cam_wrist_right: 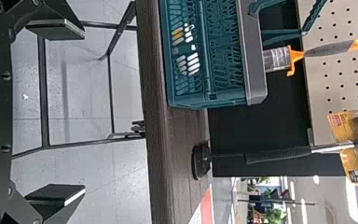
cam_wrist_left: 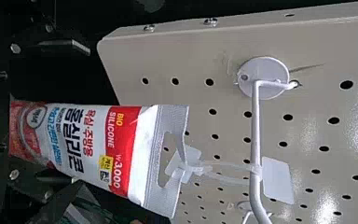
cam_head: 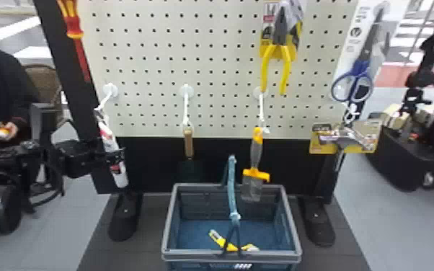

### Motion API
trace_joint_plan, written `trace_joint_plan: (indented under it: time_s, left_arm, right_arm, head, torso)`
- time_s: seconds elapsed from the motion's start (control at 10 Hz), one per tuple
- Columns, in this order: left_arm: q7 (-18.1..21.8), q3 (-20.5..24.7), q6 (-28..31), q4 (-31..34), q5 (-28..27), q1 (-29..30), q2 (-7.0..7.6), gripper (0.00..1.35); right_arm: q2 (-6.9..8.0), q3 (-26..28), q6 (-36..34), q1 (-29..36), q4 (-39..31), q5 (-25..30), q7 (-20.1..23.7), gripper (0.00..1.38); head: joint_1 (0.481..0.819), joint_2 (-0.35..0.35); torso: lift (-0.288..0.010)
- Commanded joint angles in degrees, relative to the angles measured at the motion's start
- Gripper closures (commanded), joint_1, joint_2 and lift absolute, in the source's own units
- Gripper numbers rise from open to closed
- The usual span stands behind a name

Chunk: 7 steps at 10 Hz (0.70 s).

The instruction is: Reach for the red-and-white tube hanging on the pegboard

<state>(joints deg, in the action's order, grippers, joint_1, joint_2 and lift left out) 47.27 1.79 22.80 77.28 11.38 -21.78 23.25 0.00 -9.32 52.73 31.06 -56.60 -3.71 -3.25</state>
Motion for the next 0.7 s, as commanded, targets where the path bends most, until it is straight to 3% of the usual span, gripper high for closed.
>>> trace_joint_plan:
  time_s: [0.0, 0.6]
  left_arm:
    - [-0.2, 0.1, 0.2, 0.0, 0.4, 0.2, -0.22, 0.69]
    - [-1.2, 0.1, -2.0, 0.0, 1.3, 1.3, -0.75, 0.76]
  right_arm:
    - [0.05, 0.0, 0.0, 0.1, 0.0, -0.1, 0.0, 0.13]
    - [0.05, 0.0, 0.1, 0.2, 0.0, -0.2, 0.0, 0.13]
  head:
    - [0.549, 0.0]
    - [0.549, 0.0]
  torso:
    - [-0.1]
    - [-0.1]
